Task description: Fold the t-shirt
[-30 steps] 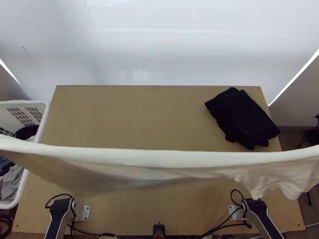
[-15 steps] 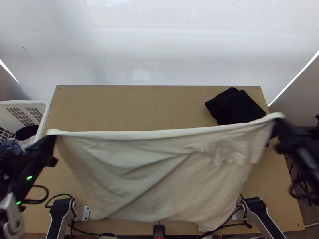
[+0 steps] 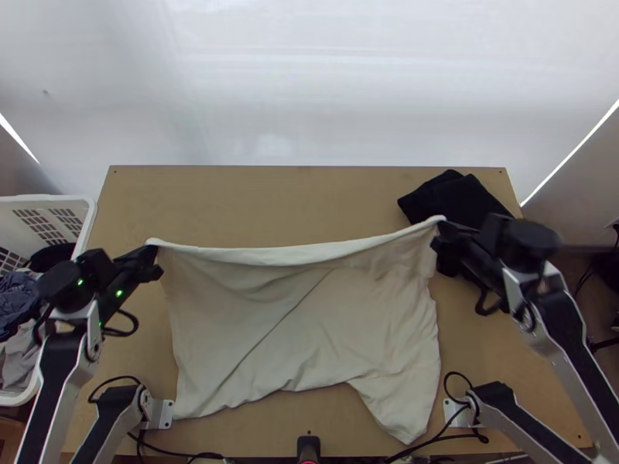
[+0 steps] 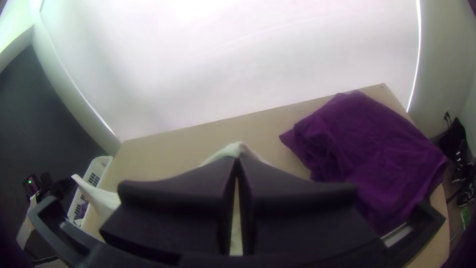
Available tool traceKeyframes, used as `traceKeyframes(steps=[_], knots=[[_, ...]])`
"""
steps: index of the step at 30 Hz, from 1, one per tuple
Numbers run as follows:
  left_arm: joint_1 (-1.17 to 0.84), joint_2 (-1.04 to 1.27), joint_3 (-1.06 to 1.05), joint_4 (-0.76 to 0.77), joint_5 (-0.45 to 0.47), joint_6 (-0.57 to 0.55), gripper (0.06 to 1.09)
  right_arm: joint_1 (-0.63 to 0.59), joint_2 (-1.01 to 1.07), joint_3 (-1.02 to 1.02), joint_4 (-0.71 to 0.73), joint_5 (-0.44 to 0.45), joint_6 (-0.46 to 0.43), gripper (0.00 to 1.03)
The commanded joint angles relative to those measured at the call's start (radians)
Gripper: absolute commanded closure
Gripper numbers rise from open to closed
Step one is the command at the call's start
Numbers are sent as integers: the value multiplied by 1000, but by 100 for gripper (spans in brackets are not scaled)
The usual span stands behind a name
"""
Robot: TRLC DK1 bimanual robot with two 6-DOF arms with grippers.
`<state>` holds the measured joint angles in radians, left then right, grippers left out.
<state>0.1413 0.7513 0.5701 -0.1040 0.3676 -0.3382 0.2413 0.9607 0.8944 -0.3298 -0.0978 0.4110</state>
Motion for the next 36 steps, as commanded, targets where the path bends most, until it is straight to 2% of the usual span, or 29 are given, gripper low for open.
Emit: traceKeyframes(steps=[1,6,18,27,32,36], knots=[[-12,290,-4,224,2,8,105,4,230,34,153,-20,-9,100],[-6,503,94,316,-4,11,105,-16,372,109,216,-28,-11,100],[57,869,366,349,-9,36,105,-74,635,324,232,-40,-44,100],[47,841,307,329,-7,73,105,-83,642,304,190,-75,-60,100],[43,704,229,230,45,125,105,-83,553,227,120,-106,-72,100],[49,608,174,79,88,215,105,-94,489,175,25,-132,-90,100]])
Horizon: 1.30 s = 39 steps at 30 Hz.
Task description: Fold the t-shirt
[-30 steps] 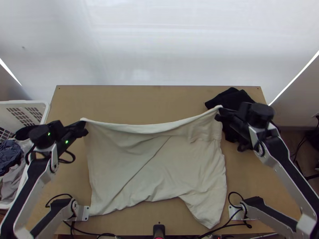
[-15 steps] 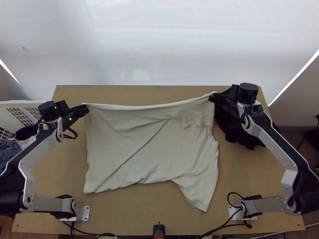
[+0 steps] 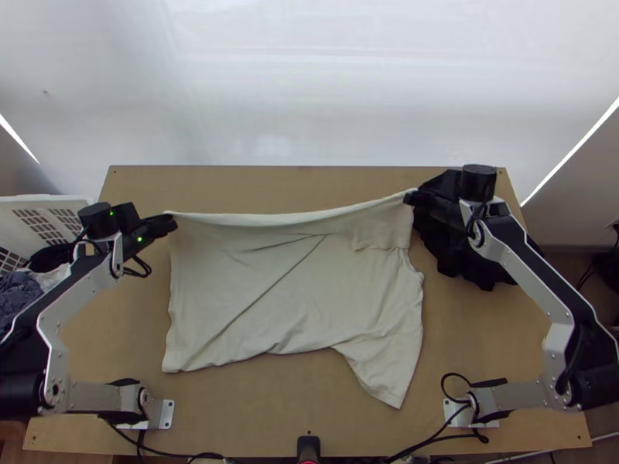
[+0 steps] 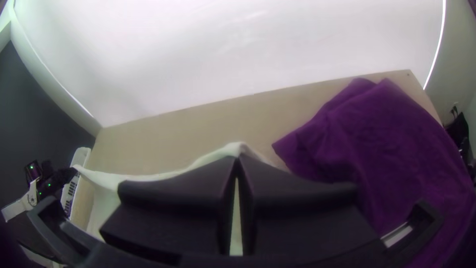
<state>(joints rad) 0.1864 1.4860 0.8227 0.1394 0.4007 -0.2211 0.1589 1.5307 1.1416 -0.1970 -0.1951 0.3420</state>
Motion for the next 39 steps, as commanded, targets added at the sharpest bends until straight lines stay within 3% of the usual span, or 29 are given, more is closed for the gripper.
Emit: traceKeyframes(steps=[1,8,19,22,23,25,26,27,29,31,32,34,39], knots=[[5,-148,-91,-205,56,118,105,-15,-98,-85,-134,-41,-31,100],[28,-168,-146,-345,56,229,105,-24,-167,-154,-245,-67,-63,100],[38,-101,-169,-373,56,282,105,-21,-178,-207,-311,-76,-63,98],[38,-87,-166,-374,56,282,105,-21,-178,-207,-311,-76,-63,64],[36,-90,-168,-374,56,284,102,-21,-173,-207,-312,-76,-63,49],[33,-95,-169,-383,56,302,86,-19,-162,-207,-328,-76,-63,20],[31,-107,-172,-402,56,325,78,-18,-156,-204,-340,-76,-63,13],[31,-118,-180,-405,56,333,68,-16,-156,-204,-352,-76,-63,12],[31,-132,-186,-417,56,338,66,-15,-156,-206,-372,-76,-61,10],[36,-136,-172,-458,56,347,55,-15,-156,-206,-409,-76,-61,4],[39,-138,-157,-509,56,362,45,-15,-159,-203,-432,-76,-61,4],[44,-135,-125,-564,56,376,9,-5,-173,-192,-504,-76,-61,4],[53,-178,12,-764,61,365,10,60,-273,-166,-685,-76,-18,4]])
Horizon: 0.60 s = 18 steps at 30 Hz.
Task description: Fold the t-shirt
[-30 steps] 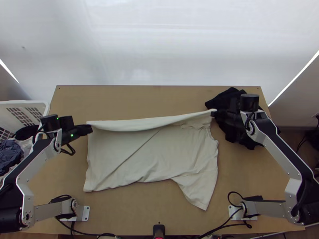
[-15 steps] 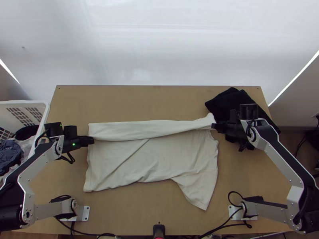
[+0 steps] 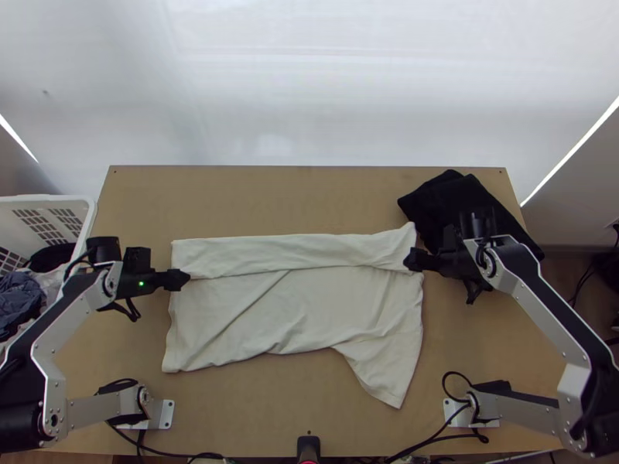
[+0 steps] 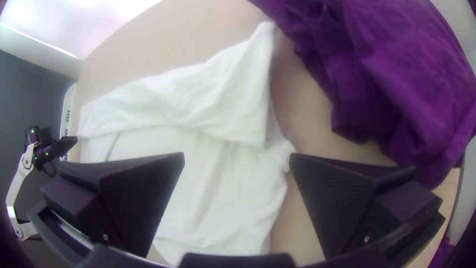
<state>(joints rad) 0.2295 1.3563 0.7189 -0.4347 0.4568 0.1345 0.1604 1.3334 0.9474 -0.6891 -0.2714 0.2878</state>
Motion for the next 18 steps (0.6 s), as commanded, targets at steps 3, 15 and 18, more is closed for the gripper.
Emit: traceKeyframes(steps=[3,15,18], knots=[[-9,-157,132,-216,5,-13,10,100,-126,21,-291,-2,88,4],[-99,-298,145,-202,8,-102,10,252,-292,-272,-362,-2,309,5],[-101,-299,152,-202,8,-107,10,238,-301,-306,-359,-2,309,11]])
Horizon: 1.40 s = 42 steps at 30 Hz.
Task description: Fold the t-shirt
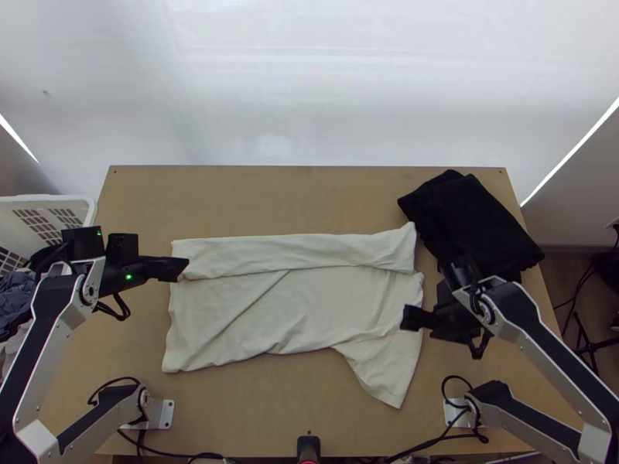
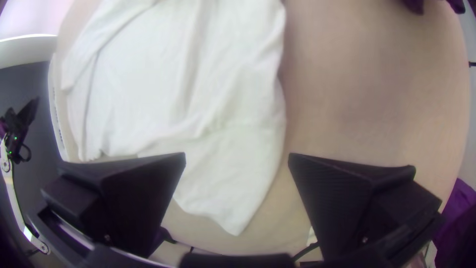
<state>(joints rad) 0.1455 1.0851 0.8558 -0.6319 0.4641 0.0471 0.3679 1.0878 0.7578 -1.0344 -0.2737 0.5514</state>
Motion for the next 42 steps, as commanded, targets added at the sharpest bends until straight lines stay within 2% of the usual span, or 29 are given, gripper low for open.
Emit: traceKeyframes(steps=[1,3,6,8,25,26,28,29,39,41,42], knots=[[-17,-28,15,-5,1,-20,10,17,-54,-126,-18,1,35,11],[-15,-28,17,-5,1,-23,10,17,-52,-135,-21,1,21,16],[-17,-30,17,-6,1,-27,10,16,-48,-153,-13,1,19,39],[-15,-33,19,-5,1,-27,10,20,-46,-156,-13,1,16,47],[-7,-25,29,-5,-1,-26,10,0,98,-150,111,14,-44,49],[-3,-25,26,-5,-1,-23,10,-7,106,-149,111,22,-56,57],[5,-27,20,-9,-1,-16,10,-15,107,-138,116,59,-71,83],[9,-28,19,-12,-1,-15,10,-15,104,-138,123,74,-90,91],[32,-42,14,-29,-1,11,10,-12,106,-147,154,74,-91,91],[32,-47,17,-52,1,28,10,-11,100,-149,154,74,-91,92],[32,-48,23,-86,1,56,10,-9,93,-147,154,76,-90,97]])
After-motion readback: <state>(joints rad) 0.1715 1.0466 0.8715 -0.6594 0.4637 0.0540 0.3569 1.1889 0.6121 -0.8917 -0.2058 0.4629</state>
